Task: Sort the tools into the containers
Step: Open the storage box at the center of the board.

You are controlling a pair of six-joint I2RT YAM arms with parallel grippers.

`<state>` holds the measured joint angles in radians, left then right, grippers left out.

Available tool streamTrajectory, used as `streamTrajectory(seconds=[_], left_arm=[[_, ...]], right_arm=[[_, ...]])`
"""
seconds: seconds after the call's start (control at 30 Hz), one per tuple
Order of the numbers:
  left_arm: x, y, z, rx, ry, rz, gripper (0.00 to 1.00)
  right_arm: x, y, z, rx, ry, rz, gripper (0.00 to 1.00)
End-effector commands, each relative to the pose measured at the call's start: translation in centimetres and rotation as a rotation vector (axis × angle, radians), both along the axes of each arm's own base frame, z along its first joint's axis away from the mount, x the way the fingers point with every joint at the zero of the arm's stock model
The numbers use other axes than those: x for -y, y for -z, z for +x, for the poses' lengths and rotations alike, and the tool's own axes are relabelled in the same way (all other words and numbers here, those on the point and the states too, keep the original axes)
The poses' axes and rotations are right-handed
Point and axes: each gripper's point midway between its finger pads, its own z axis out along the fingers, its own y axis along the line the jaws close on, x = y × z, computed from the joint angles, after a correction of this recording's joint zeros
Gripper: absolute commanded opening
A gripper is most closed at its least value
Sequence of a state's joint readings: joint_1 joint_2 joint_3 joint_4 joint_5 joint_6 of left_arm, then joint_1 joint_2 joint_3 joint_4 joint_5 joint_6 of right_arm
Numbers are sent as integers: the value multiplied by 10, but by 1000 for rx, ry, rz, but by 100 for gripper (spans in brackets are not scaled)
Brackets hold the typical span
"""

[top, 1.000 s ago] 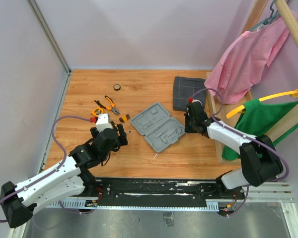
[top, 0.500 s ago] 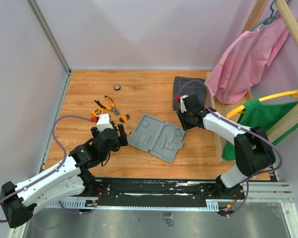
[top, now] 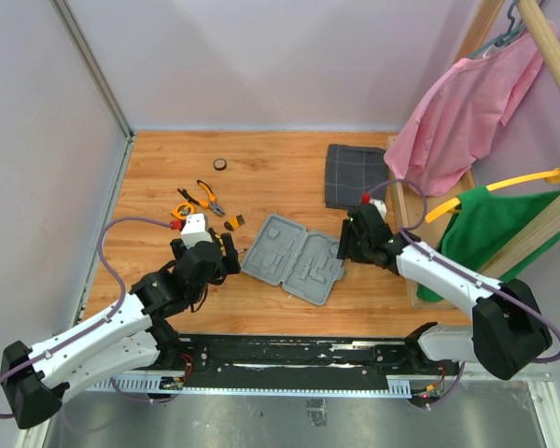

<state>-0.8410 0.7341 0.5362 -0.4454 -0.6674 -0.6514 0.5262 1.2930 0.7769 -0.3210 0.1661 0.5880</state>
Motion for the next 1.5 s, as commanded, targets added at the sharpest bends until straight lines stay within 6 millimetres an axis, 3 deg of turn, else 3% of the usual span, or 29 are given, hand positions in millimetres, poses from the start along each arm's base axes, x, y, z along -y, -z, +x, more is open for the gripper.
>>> streamTrajectory(seconds=[0.0,0.2,0.33,0.57,0.8,0.93,1.03,1.17,1.33,1.47], left_arm=[[-3,-2,6,24,-31,0,99],[-3,-1,7,25,-32,6,99],[-3,2,7,19,-32,19,99],[-2,6,7,7,-25,28,99],[0,9,7,-8,-12,44,99],[2,15,6,-25,-2,50,100],[4,20,6,-40,6,49,99],[3,28,8,-58,6,67,98],[-1,40,13,-109,21,111,84],[-6,51,23,-161,30,158,82]], right_arm=[[-14,25,-39,-89,236,137,61],[-21,42,-43,-119,248,122,54],[-16,49,-39,-118,223,62,35],[-4,46,-26,-66,73,-67,12],[10,31,5,-25,-144,-160,4],[13,23,29,-13,-276,-194,8],[6,17,45,-10,-333,-173,17],[-1,9,60,-8,-343,-134,37],[3,-15,59,40,-314,-128,49],[5,-26,43,57,-318,-93,52]])
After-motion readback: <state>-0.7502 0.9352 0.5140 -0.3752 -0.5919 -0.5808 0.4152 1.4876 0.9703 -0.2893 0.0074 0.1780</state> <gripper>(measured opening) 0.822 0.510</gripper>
